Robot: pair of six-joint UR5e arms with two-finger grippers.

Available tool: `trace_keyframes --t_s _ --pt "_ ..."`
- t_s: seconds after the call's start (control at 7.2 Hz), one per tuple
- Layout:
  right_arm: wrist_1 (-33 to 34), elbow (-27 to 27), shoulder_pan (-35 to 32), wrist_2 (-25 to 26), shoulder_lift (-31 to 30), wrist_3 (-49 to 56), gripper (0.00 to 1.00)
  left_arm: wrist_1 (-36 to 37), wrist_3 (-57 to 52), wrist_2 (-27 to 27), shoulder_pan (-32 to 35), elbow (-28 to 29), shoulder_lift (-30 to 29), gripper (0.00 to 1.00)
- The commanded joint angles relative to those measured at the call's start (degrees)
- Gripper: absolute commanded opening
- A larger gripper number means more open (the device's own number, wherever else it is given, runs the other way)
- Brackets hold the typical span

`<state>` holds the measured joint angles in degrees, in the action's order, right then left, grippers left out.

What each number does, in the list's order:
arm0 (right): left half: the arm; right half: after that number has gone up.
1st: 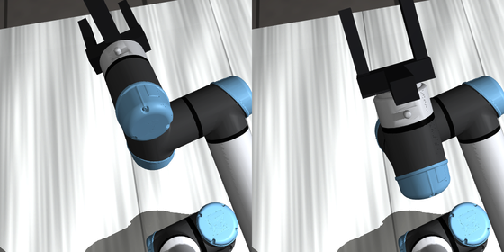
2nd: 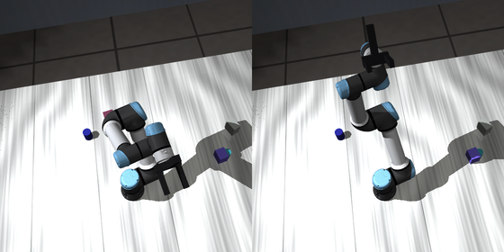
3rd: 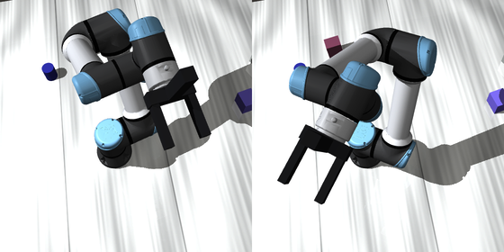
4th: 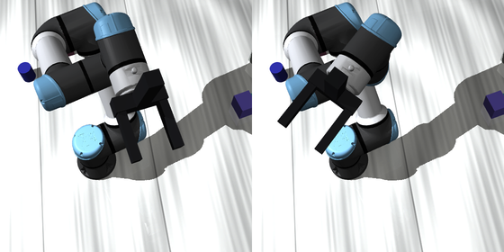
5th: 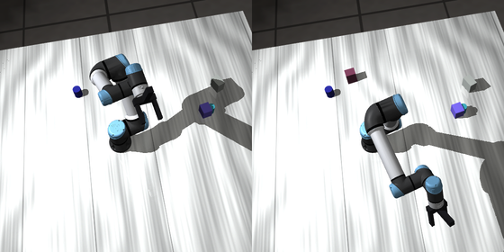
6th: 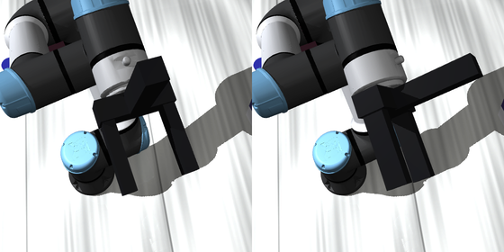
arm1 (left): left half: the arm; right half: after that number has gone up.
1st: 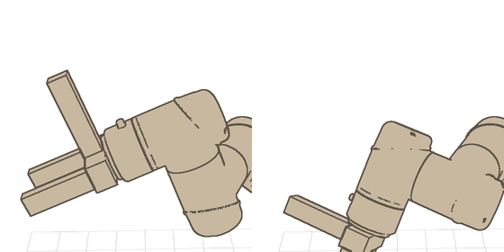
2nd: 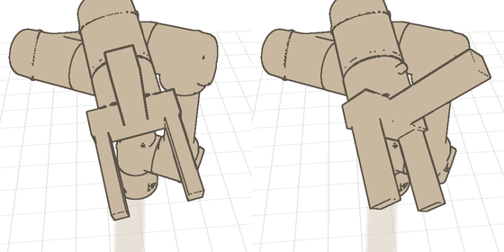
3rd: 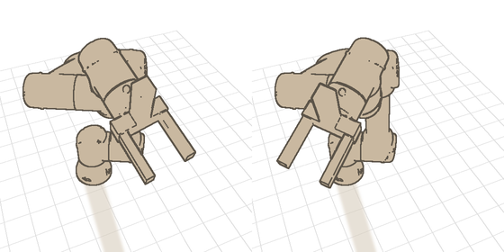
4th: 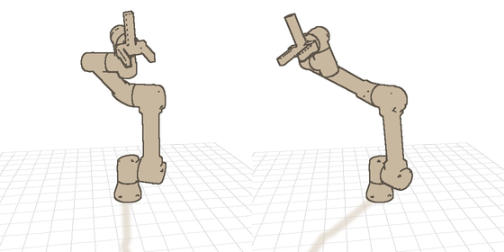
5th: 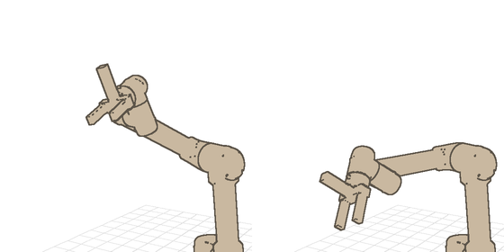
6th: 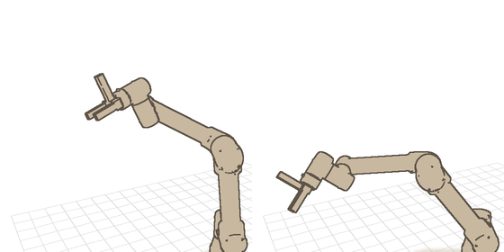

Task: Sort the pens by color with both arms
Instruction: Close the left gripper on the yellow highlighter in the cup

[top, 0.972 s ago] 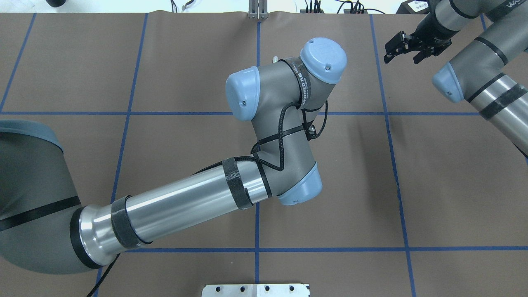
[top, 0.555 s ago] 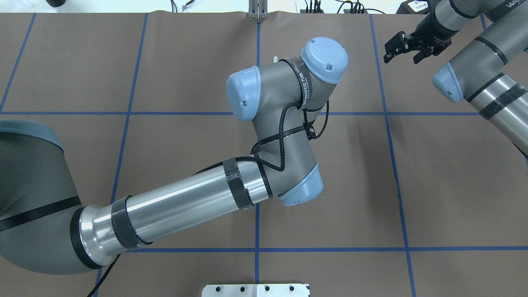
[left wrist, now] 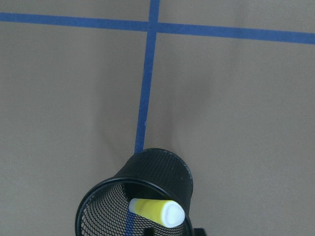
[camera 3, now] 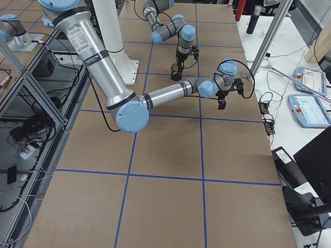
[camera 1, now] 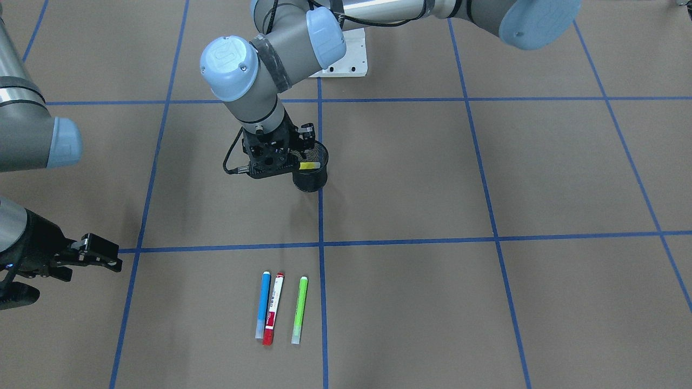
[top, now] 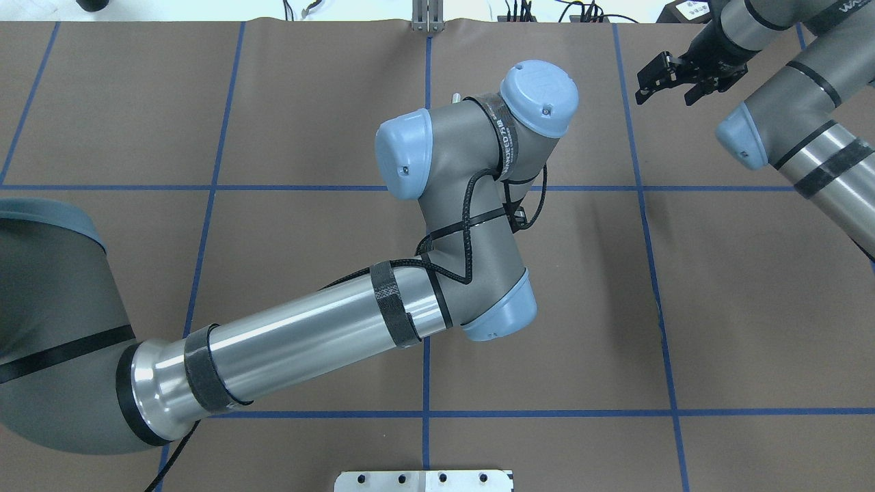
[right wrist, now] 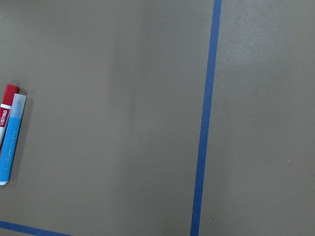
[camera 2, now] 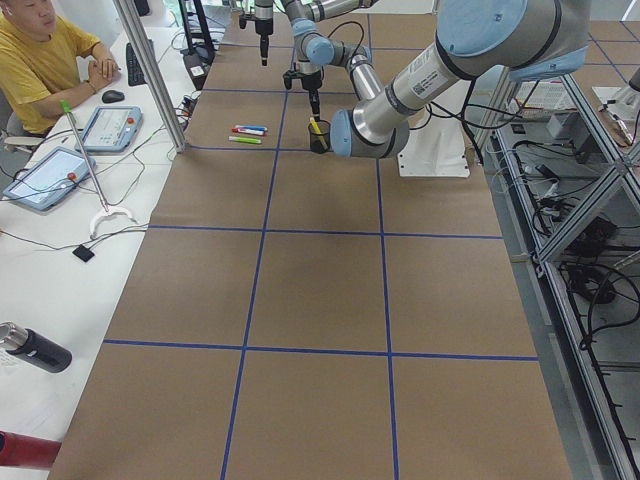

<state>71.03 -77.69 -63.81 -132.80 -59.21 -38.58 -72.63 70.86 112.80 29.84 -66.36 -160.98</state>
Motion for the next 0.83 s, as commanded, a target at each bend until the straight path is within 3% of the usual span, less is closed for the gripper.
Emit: trace_keyframes --t_s 0.0,0.69 --pt "0.07 0.00 0.09 0.09 0.06 0.00 0.99 0.03 -0.55 -0.12 0.56 -0.08 -0.03 0.61" --pt "-0.02 0.09 0.35 0.17 0.15 -0.09 0.99 -0.32 -1.42 -1.62 0.48 0.09 0.58 0.58"
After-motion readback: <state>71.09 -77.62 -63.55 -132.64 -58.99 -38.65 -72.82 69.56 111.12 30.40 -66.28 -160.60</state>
